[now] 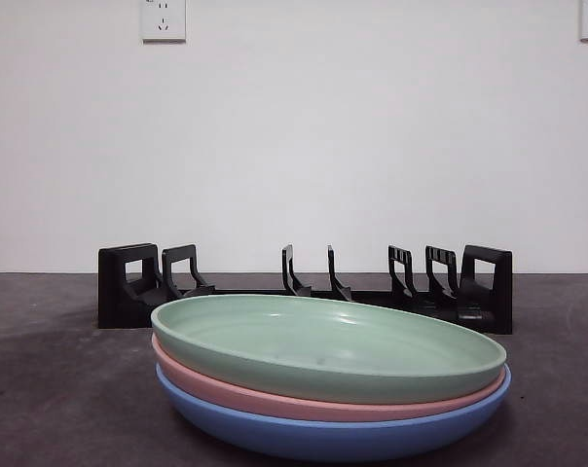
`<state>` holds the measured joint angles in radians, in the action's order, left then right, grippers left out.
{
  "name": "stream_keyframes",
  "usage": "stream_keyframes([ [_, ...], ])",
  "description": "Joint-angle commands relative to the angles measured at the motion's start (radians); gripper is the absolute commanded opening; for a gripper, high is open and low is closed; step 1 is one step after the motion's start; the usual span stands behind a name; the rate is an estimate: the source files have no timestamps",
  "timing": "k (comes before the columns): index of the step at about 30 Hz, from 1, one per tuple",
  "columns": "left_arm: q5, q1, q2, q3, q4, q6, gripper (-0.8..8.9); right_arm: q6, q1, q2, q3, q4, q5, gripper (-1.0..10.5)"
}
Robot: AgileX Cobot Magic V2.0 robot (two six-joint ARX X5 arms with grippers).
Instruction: Place the plate
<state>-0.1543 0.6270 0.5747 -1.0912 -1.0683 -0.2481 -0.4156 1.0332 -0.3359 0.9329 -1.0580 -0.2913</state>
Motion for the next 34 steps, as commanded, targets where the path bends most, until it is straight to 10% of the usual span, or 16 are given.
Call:
stream_keyframes([
  [1,0.005,0.003,-0.017,0.008,0.024,0.001,0.08,0.009,0.010,-0.001,0.005,0.010,-0.004,0.2],
  [10,-0.003,-0.207,-0.121,0.254,0.287,0.004,0.08,0.009,0.010,-0.001,0.005,0.010,-0.005,0.2],
  [20,0.000,-0.545,-0.421,0.819,0.792,0.251,0.07,0.009,0.010,-0.001,0.005,0.010,-0.005,0.2],
  [34,0.048,-0.648,-0.571,1.065,0.857,0.176,0.07,0.009,0.011,-0.001,0.005,0.011,-0.005,0.2],
])
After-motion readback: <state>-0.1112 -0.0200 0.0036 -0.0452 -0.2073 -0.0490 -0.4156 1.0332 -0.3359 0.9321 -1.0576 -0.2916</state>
